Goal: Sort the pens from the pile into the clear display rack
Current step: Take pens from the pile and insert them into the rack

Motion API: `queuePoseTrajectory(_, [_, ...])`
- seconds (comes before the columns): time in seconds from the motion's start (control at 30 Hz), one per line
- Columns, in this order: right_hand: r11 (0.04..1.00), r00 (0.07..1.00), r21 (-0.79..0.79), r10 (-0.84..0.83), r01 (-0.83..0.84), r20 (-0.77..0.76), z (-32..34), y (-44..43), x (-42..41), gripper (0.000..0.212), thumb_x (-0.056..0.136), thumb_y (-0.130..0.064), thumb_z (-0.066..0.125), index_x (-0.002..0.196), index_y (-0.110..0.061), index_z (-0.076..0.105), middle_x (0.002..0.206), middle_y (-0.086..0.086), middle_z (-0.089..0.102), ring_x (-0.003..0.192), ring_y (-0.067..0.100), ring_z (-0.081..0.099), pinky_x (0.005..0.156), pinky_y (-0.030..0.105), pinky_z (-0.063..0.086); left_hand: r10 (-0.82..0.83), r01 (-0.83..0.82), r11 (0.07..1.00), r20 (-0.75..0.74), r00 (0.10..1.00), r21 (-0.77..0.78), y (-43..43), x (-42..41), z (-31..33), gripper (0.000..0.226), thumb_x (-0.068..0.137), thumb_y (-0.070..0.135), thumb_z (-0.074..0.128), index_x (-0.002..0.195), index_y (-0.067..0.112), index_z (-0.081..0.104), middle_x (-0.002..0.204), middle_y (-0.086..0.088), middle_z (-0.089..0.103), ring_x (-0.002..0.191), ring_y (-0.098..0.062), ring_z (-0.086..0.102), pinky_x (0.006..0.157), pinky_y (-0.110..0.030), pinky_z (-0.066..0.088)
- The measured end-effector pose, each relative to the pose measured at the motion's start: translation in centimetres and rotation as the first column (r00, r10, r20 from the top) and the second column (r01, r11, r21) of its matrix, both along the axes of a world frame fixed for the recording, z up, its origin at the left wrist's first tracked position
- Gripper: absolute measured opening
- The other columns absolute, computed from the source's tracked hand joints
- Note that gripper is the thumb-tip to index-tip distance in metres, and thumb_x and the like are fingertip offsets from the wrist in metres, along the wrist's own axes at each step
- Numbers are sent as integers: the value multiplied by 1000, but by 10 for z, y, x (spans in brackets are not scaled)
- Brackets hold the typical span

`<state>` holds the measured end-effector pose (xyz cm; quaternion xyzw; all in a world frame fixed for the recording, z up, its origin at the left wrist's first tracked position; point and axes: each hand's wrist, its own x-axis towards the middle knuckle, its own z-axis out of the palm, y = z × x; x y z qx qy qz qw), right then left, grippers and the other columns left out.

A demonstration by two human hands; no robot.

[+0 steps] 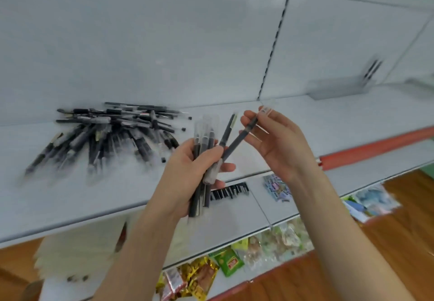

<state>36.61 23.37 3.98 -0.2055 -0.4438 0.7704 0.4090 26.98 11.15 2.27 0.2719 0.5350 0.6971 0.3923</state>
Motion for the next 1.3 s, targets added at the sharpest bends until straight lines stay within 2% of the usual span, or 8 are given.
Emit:
queuePoseTrajectory(0.13, [988,990,72,-137,134,37,-4,37,90,6,91,-7,51,94,-11,54,83,8,67,77,18,69,63,26,56,-43,42,999,4,999,22,51,79,-9,7,86,4,58,85,11,57,52,1,61,48,-11,58,36,-18,41])
queuePoseTrajectory(0.4, [915,910,226,-375,333,179,0,120,253,13,88,-18,59,75,-13,60,78,6,67,60,14,67,59,20,54,-147,148,989,60,987,-20,143,212,-17,5,88,7,56,92,5,59,52,-1,66,46,-8,61,38,-16,44])
queuePoseTrajectory(0.5, [868,861,179,-488,463,140,6,164,295,6,88,-13,59,92,-10,55,79,7,66,59,14,67,60,20,56,-130,131,991,44,991,-30,179,233,-10,11,88,6,56,97,1,59,55,-3,65,41,-6,58,38,-14,42])
queuePoseTrajectory(0.57, [825,819,147,-562,546,117,8,197,316,19,88,-10,58,103,-13,48,75,4,67,56,13,67,58,20,56,-121,122,992,36,992,-37,209,244,-6,10,87,6,57,96,3,61,63,-2,68,43,-4,58,38,-14,43])
queuePoseTrajectory(0.73, [794,773,167,-607,584,181,-4,290,345,19,91,-14,55,107,-14,45,84,8,64,58,14,68,58,22,56,-107,107,994,65,992,-3,293,267,-3,11,89,7,55,81,10,61,64,3,70,46,-4,60,39,-13,43])
queuePoseTrajectory(1.0, [754,719,348,-647,557,252,1,448,350,9,90,-16,54,93,-21,47,81,2,66,60,14,69,59,21,55,-45,41,999,160,986,27,435,289,2,8,89,6,55,84,12,58,64,4,70,49,-3,60,39,-14,42])
queuePoseTrajectory(1.13, [722,709,420,-670,550,223,8,507,347,12,91,-15,53,98,-19,45,81,2,67,58,10,68,64,24,56,-9,9,1000,153,988,-2,481,293,8,7,89,7,55,85,11,60,64,6,70,51,-2,62,40,-14,44])
queuePoseTrajectory(1.3, [683,727,510,-670,523,152,21,571,329,17,90,-15,53,85,-28,44,83,6,66,58,10,67,68,29,54,79,-77,997,127,989,-24,519,295,13,8,88,9,56,82,12,61,68,5,70,51,-1,62,40,-13,45])
